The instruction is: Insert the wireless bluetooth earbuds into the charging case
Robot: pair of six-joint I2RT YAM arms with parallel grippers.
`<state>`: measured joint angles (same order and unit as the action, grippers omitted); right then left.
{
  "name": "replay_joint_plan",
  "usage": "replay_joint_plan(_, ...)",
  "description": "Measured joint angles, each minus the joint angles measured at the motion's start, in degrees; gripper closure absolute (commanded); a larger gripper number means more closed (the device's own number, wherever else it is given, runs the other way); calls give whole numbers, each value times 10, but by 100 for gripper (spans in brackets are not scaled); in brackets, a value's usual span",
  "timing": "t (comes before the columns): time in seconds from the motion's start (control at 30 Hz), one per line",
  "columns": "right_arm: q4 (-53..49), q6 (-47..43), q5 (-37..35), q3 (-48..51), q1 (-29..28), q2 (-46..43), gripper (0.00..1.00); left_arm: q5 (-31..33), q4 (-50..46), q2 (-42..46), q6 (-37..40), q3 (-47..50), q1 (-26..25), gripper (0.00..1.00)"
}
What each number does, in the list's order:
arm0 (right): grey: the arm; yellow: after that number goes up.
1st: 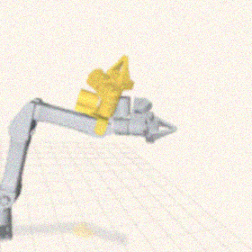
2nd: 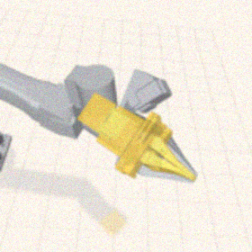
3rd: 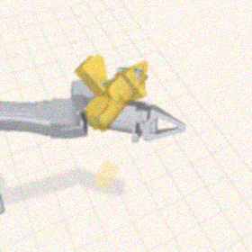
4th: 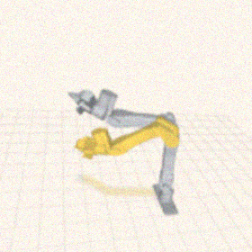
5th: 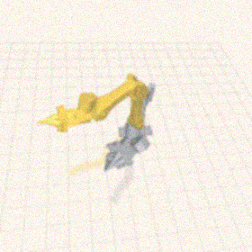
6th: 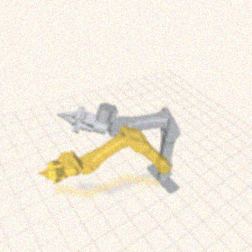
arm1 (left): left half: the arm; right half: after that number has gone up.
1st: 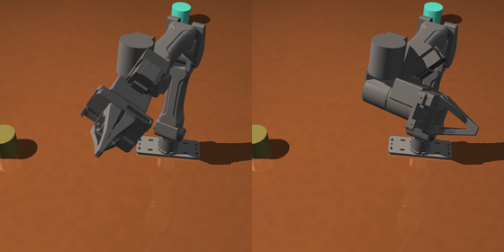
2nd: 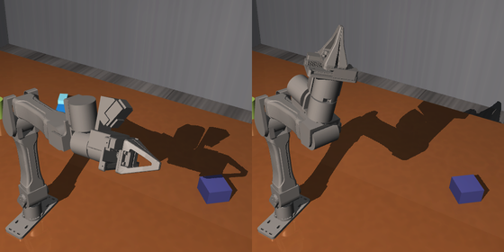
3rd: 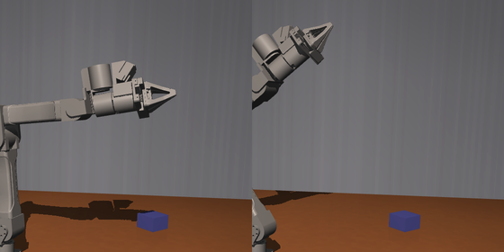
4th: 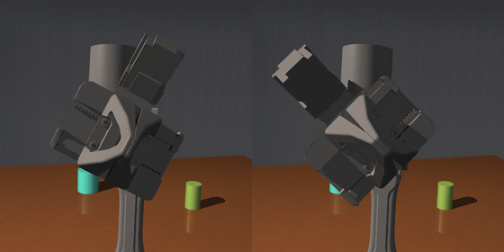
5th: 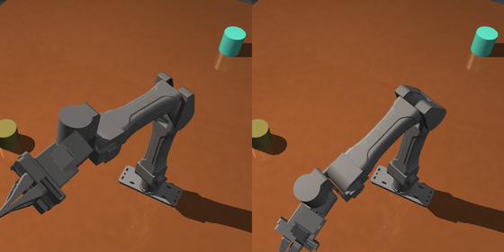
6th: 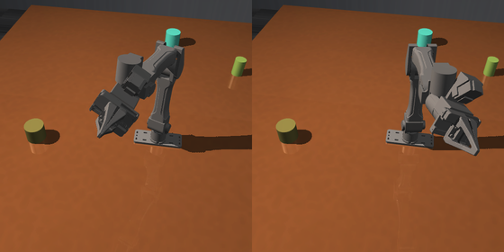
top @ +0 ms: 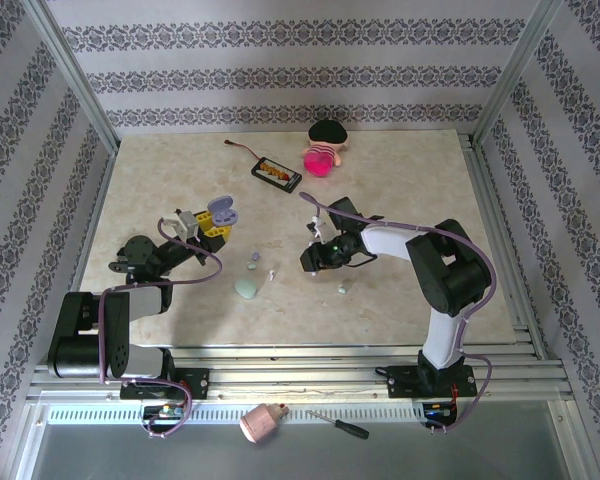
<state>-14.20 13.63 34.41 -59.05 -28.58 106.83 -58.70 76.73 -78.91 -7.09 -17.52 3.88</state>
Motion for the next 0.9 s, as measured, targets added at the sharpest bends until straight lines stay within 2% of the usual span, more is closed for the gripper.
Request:
replay_joint_plan(0.43,-4,-4,2,8,2,-4,74,-7,1,-9,-1,0,0,84)
replay_joint_plan(0.67,-4,-4,2,8,2,-4,69,-8,1,-9,-1,0,0,84)
replay_joint_plan(0.9,-11,-9,10,8,-4,-2,69,-8,1,-9,-1,0,0,84)
